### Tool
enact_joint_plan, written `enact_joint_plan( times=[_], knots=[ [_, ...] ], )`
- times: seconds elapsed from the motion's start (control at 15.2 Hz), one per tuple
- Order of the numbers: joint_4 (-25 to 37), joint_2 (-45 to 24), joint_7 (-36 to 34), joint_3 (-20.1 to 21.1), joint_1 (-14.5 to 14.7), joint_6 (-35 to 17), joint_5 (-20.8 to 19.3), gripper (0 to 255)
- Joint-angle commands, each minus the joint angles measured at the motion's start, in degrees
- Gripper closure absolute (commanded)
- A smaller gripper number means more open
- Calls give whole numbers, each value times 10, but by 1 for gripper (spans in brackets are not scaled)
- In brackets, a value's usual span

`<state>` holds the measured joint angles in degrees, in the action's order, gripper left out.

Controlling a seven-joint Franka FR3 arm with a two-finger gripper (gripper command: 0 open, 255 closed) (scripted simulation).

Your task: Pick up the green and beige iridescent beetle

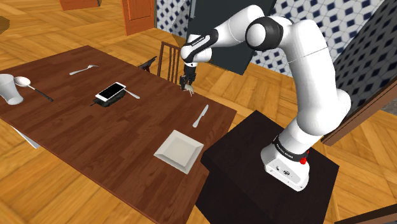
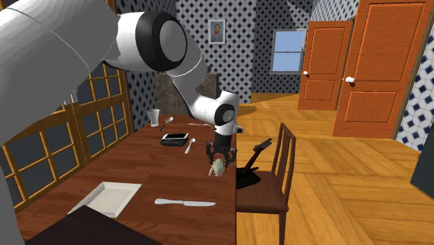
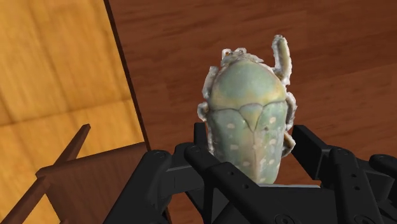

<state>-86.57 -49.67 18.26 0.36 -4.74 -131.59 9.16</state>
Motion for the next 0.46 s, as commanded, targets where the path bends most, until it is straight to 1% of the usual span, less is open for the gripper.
enact_joint_plan(
  times=[0.0,0.26,0.4],
  knots=[
    [-4,13,0,-1,-1,9,-1,255],
    [-11,36,-3,-2,0,25,-2,255],
    [-11,37,-3,-2,0,26,-2,255]
  ],
)
